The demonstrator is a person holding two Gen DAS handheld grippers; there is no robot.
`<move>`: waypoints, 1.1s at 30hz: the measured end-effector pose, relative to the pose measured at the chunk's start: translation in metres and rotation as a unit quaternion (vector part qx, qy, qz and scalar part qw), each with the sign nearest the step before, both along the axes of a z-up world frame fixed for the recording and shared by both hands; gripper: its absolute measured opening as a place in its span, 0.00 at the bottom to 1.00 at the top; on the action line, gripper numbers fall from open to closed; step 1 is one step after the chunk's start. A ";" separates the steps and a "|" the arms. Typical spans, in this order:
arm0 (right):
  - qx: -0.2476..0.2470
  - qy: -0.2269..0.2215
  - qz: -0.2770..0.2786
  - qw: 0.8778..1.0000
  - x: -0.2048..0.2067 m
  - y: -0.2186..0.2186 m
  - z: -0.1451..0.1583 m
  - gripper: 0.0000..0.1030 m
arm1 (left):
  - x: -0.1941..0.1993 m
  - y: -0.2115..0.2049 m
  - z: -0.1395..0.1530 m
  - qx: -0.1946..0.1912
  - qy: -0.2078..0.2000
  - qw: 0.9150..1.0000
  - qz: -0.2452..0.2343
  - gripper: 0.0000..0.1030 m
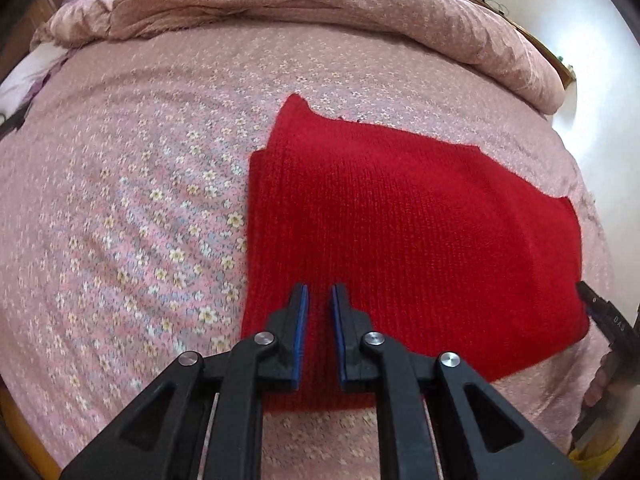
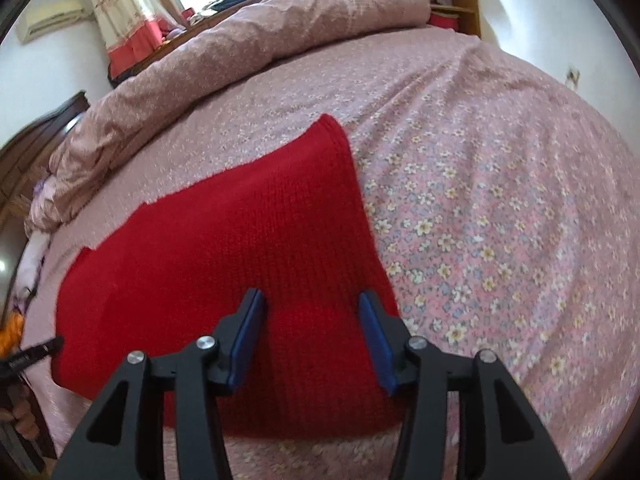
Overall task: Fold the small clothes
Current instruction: 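Lift the hem and fold it toward the collar with both grippers, then open both grippers and release the folded hem onto the cardigan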
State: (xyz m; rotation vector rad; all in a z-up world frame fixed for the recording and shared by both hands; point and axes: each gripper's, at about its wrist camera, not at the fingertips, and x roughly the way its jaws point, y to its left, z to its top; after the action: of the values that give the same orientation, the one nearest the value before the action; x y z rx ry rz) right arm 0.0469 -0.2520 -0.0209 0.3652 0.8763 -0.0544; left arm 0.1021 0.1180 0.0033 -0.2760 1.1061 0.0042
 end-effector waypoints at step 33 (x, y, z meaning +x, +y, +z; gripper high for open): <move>0.258 -0.007 -0.128 0.957 -0.033 0.009 -0.050 0.63 | -0.037 -0.003 -0.011 -0.026 0.026 0.999 0.006 0.05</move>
State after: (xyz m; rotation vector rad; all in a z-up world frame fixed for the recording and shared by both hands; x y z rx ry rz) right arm 0.0139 -0.2429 -0.0712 0.9684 0.8172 -0.0614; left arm 0.0646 0.1148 -0.0074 -0.3305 1.1565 -0.0069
